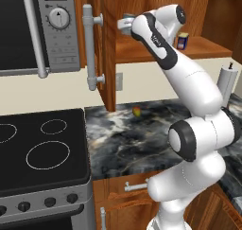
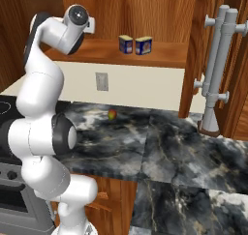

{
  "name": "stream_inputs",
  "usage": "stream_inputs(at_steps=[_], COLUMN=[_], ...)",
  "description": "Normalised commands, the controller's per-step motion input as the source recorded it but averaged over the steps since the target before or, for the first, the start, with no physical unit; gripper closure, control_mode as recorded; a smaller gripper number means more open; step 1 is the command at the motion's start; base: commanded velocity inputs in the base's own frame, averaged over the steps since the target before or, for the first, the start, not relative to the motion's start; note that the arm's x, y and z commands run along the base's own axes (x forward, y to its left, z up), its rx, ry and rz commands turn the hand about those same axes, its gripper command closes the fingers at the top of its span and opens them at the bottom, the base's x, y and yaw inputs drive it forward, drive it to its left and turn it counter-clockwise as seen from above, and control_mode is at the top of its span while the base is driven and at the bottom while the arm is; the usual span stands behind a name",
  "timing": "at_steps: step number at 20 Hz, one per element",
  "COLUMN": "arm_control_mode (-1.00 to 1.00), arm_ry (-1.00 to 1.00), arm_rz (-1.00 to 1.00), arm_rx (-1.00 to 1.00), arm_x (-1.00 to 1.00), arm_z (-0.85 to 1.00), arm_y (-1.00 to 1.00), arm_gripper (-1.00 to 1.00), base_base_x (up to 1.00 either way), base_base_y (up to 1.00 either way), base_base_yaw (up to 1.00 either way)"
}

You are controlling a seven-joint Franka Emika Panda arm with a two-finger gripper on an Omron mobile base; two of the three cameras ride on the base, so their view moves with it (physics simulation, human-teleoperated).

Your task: Stack two cans on top of the other two cans in the cabinet.

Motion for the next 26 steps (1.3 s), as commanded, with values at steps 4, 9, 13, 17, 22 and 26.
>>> stream_inputs(at_steps=[4,9,13,17,22,26], arm_control_mode=[-1.0,-1.0,-1.0,-1.0,-1.0,-1.0], arm_ry=[-0.06,-0.15,-0.17,-0.01,0.05,0.12], arm_rz=[0.0,0.0,0.02,0.01,0.01,0.02], arm_rx=[-0.01,0.0,0.0,0.0,-0.02,-0.04], arm_x=[0.0,0.04,0.08,0.19,0.23,0.2], arm_z=[-0.01,0.0,-0.02,-0.02,0.0,0.0], arm_y=[0.2,0.2,0.21,0.15,0.11,0.08], arm_gripper=[1.0,1.0,1.0,1.0,1.0,1.0], base_base_x=[0.0,0.0,0.0,0.0,0.0,0.0], base_base_y=[0.0,0.0,0.0,0.0,0.0,0.0], base_base_yaw=[0.0,0.0,0.0,0.0,0.0,0.0])
